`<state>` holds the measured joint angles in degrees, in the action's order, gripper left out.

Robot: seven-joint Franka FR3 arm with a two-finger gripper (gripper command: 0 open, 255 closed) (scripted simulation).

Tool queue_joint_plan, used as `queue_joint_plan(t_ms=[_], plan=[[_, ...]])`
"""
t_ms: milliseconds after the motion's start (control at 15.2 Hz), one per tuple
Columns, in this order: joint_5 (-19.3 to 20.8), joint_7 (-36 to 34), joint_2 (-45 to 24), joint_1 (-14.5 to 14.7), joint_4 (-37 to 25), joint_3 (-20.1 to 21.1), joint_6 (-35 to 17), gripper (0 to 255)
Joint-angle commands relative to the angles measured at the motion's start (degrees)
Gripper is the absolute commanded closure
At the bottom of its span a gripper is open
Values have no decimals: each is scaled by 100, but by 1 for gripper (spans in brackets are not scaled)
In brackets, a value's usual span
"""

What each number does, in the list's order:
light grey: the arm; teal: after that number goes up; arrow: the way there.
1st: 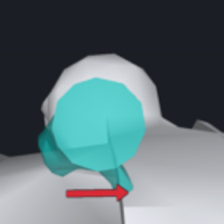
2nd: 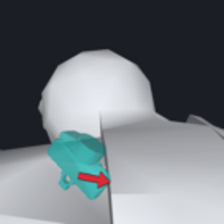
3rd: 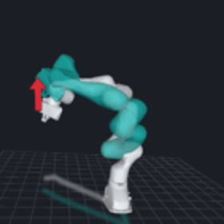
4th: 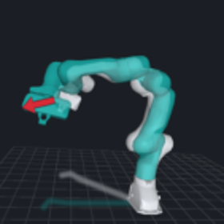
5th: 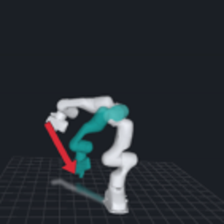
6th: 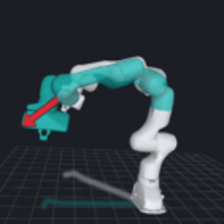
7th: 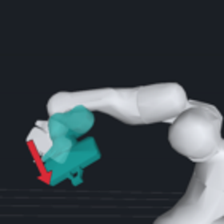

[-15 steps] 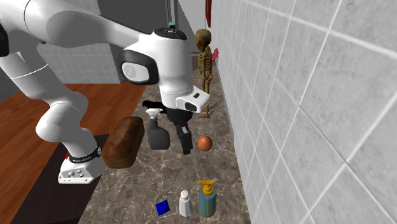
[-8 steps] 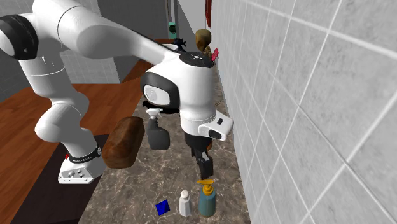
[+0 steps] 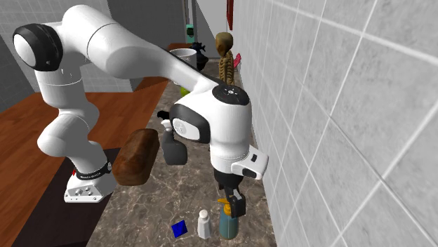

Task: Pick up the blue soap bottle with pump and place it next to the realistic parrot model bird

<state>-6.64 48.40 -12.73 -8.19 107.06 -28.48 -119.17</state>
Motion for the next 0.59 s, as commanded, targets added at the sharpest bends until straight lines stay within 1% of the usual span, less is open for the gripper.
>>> queue_joint_plan(t_ms=[0, 528], plan=[[-38, 36, -56, -14, 89, 7, -140, 0], [-50, 43, -75, -18, 111, 10, -178, 0]])
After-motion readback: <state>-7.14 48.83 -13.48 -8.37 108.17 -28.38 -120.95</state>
